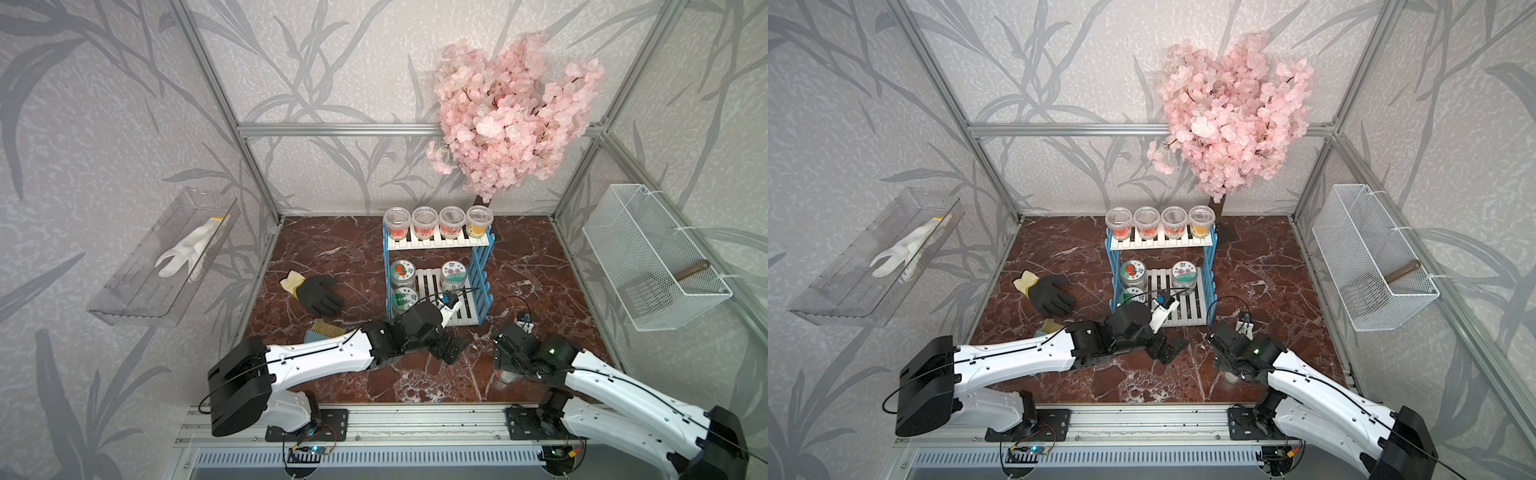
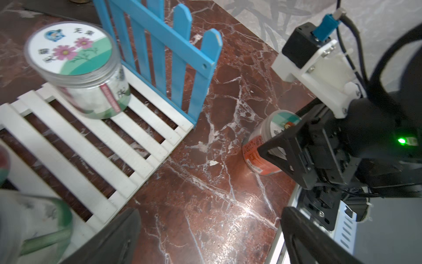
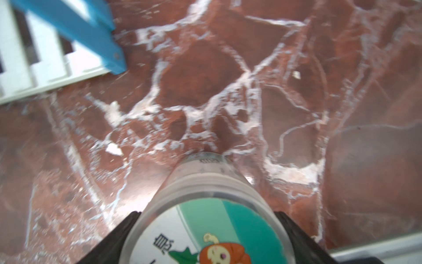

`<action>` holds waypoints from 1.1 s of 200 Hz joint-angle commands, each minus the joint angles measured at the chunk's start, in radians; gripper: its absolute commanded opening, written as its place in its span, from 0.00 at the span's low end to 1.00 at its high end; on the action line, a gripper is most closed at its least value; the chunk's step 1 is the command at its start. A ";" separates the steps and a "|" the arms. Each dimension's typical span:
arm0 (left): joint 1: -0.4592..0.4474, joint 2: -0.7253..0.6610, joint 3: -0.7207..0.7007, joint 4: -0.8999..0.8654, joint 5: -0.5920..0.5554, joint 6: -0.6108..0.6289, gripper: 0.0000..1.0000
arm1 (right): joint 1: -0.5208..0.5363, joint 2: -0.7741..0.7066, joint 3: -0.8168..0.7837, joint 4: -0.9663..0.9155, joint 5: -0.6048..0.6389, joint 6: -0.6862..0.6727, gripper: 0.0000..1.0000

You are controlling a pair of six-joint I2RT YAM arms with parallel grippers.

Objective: Place the seed container on the shelf
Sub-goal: Move the seed jar to the center of the board.

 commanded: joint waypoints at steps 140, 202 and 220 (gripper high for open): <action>0.049 -0.540 -0.373 -0.066 -0.290 -0.158 1.00 | 0.352 0.487 0.280 0.397 -0.022 -0.225 0.88; 0.048 -0.521 -0.360 -0.055 -0.255 -0.172 1.00 | 0.355 0.531 0.291 0.461 -0.099 -0.214 0.92; 0.048 -0.523 -0.357 -0.067 -0.249 -0.176 1.00 | 0.354 0.505 0.283 0.484 -0.121 -0.268 0.96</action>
